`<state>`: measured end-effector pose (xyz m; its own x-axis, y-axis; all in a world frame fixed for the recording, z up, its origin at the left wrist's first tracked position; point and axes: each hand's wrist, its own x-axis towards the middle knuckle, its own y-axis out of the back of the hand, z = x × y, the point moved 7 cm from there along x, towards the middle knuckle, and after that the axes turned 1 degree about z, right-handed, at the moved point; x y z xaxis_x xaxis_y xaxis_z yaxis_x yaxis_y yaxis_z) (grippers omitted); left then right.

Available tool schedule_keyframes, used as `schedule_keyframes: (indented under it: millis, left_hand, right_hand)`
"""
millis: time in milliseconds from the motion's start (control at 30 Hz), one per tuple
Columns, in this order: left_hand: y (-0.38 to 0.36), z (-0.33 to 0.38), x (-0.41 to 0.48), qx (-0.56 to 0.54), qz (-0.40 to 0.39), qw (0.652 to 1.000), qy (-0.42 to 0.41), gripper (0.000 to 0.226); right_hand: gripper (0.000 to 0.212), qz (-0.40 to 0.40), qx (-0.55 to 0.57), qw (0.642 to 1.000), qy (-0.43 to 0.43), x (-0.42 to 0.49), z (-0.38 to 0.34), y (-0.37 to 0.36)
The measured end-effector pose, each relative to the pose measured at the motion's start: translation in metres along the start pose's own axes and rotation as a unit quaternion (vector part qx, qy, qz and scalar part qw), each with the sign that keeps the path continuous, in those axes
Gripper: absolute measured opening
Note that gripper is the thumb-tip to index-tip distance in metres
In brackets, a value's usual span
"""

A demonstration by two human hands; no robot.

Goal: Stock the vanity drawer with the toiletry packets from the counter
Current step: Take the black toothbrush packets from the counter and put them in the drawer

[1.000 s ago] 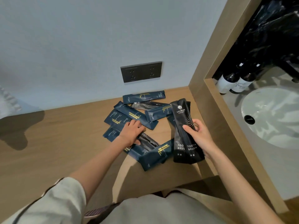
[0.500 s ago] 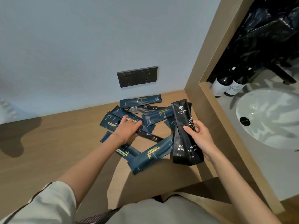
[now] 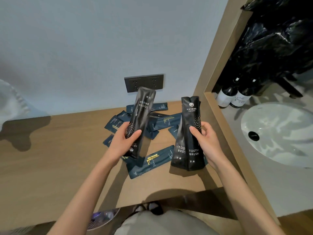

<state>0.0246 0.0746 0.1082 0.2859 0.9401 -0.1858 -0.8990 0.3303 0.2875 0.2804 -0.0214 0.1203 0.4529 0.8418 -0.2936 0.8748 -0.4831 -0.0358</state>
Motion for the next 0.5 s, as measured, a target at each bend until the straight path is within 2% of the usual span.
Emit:
schedule_keyframes:
  millis: [167, 300, 367, 400, 500]
  left_hand:
    - [-0.018, -0.019, -0.067, -0.125, 0.040, 0.991, 0.034, 0.039]
    - [-0.035, -0.012, -0.112, -0.143, 0.048, 0.989, -0.012, 0.061]
    - [-0.043, -0.006, -0.133, -0.114, 0.034, 0.992, -0.050, 0.072]
    - [-0.046, -0.004, -0.143, -0.073, 0.035, 0.994, -0.071, 0.071]
    - [-0.059, 0.004, -0.176, 0.012, 0.031, 0.991, -0.130, 0.044]
  right_hand:
    - [0.021, -0.051, -0.008, 0.999, -0.002, -0.034, 0.007, -0.005]
    - [0.020, -0.076, -0.006, 0.997, 0.000, -0.070, 0.019, -0.010]
    - [0.019, -0.083, -0.007, 0.996, 0.006, -0.089, 0.026, -0.010]
    - [0.019, -0.086, -0.005, 0.996, 0.010, -0.099, 0.030, -0.010]
    - [0.021, -0.078, 0.009, 0.997, 0.025, -0.132, 0.040, -0.005]
